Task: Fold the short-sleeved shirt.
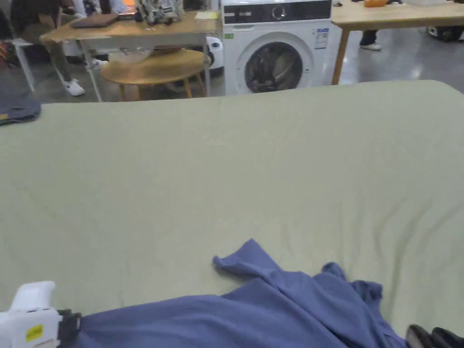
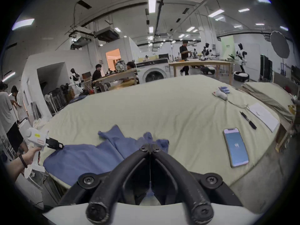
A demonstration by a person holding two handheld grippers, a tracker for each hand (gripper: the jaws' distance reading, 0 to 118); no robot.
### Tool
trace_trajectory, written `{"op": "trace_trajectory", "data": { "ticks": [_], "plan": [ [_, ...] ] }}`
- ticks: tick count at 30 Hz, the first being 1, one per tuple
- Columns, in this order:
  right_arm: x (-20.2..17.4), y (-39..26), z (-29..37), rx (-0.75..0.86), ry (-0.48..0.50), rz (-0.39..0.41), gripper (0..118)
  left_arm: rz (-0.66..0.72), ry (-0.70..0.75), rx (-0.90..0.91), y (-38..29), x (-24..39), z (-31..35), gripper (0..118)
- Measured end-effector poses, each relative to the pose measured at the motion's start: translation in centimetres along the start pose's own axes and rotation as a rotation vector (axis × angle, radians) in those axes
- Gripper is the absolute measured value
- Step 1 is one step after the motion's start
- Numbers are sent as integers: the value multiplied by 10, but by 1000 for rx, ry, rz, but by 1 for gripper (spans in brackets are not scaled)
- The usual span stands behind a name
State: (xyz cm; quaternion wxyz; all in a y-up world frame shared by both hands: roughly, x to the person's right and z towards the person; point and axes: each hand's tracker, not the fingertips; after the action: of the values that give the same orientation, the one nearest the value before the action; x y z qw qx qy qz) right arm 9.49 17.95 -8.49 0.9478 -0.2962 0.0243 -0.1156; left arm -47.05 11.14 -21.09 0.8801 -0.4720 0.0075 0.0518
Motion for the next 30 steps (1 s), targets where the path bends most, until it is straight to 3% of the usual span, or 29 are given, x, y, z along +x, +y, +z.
{"op": "trace_trajectory", "data": {
  "ticks": [2, 3, 7, 9, 10, 13, 15, 17, 20, 24, 26, 28, 30],
  "plan": [
    [7, -11, -11, -67, 14, -126, 58, -8, 12, 6, -3, 10, 7, 0],
    [10, -17, -19, -67, 16, -185, 72, -19, 19, 9, -4, 12, 8, 0],
    [24, -40, -58, -146, -33, -314, 72, -26, 26, 12, -5, 17, 13, 0],
    [32, -47, -71, -190, -11, -360, 72, -12, 17, 13, -5, 14, 14, 0],
    [36, -52, -77, -197, 26, -395, 66, -3, 10, 13, -5, 14, 15, 0],
    [41, -56, -74, -174, 70, -448, 16, 36, -9, 22, -6, 8, 14, 0],
    [40, -51, -67, -158, 76, -438, 9, 52, -38, 40, -7, 4, 22, 0],
    [35, -37, -54, -106, 102, -397, 7, 114, -91, 118, -8, -2, 43, 0],
    [24, -4, -33, -8, 157, -292, 6, 168, -173, 388, -4, -1, 118, 0],
    [-6, 56, -14, 122, 199, -146, 6, 74, -182, 610, 20, 10, 217, 0],
    [-17, 87, -9, 175, 244, -112, 6, 50, -246, 682, 32, 9, 249, 0],
    [-27, 122, -7, 235, 251, -66, 6, 36, -321, 773, 40, 9, 279, 0],
    [-38, 152, -4, 291, 221, 11, 6, 4, -286, 843, 53, 6, 294, 0]
  ]
}}
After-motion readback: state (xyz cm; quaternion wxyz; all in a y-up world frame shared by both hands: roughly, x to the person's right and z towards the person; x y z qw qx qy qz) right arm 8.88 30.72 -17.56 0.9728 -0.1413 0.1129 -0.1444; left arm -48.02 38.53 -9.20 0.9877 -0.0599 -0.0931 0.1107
